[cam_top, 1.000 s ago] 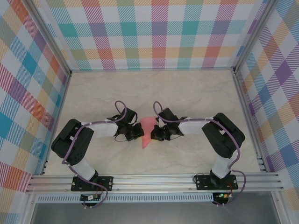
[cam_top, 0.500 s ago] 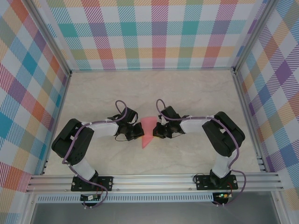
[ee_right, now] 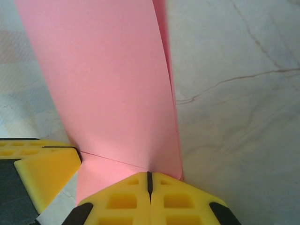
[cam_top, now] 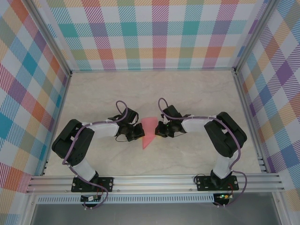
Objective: Fold a paper plane with a square sheet of paper (pick it up from the middle)
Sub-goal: Third fold the triangle at the center of the table.
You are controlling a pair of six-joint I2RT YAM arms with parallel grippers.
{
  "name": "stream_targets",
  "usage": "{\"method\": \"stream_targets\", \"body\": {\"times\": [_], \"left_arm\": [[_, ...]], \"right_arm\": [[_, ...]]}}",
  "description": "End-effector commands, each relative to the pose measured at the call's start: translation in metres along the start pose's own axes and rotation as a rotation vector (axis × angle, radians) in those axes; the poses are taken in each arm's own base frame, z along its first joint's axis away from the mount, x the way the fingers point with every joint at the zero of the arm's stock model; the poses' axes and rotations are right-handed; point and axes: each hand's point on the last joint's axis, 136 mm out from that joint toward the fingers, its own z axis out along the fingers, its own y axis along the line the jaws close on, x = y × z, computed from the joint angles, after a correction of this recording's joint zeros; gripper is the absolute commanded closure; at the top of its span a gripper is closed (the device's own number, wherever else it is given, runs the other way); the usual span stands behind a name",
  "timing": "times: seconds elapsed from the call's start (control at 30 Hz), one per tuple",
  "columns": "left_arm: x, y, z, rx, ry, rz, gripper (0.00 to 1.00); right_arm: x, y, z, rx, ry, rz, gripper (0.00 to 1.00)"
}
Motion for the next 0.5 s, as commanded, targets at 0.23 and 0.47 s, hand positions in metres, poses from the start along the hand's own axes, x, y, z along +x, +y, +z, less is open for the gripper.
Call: {"method": "stream_targets", "body": {"times": [0.23,0.47], "left_arm": [[0.010,0.051,0.010,-0.209,0.010,-0.024,1.00],[0.008,0.045,0.010,-0.194,0.012,-0.011,1.00]], "right_arm": [[-0.019,-0.005,-0.024,0.102,-0.109,0.023,0.96],[-0.013,0.028,-0.028,-0.030,-0.072,-0.080,0.95]]}}
